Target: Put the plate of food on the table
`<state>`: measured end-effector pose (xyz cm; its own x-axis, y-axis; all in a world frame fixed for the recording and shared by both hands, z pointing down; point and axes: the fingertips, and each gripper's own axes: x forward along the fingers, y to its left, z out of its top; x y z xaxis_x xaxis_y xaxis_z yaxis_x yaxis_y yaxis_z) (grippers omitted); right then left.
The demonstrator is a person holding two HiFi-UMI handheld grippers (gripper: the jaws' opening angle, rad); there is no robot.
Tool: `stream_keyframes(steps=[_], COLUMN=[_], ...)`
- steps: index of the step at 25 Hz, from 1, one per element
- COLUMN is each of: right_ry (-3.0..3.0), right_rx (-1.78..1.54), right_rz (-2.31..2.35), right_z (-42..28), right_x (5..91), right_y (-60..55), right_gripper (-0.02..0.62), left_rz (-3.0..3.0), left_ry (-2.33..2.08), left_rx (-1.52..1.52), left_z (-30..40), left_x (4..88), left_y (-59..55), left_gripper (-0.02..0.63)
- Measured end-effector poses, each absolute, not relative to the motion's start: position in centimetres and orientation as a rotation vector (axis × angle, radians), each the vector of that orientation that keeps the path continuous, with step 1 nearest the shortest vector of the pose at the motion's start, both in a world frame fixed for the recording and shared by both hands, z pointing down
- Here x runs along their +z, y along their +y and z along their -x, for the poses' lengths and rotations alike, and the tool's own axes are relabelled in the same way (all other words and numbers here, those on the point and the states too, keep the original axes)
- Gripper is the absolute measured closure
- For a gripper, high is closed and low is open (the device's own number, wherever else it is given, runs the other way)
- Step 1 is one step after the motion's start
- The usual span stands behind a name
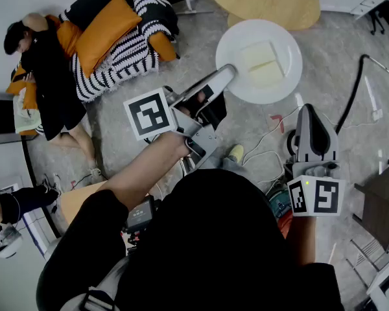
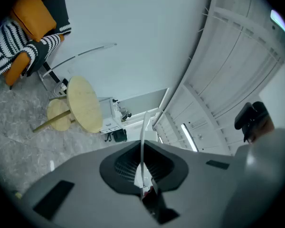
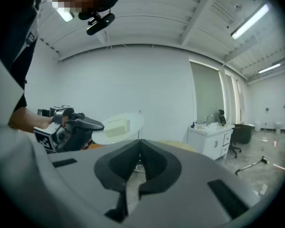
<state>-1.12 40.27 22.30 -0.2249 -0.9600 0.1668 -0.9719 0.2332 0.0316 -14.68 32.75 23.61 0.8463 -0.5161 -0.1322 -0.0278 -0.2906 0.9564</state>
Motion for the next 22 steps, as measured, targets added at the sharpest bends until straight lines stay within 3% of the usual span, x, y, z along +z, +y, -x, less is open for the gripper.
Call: stream_keyframes(steps=[22], right_ry=[-2.399], right_rx=[0.127], right_rz=[-1.815], right_z=[2.4], right_x=[22.2], right_y=[39.6], right_gripper=[0.589], left_rz=[-1.83], left_ry=[-0.438], left_rx=[-0.513], left_z=[15.0], left_x=[23.3], left_y=[32.5], left_gripper=[0.589])
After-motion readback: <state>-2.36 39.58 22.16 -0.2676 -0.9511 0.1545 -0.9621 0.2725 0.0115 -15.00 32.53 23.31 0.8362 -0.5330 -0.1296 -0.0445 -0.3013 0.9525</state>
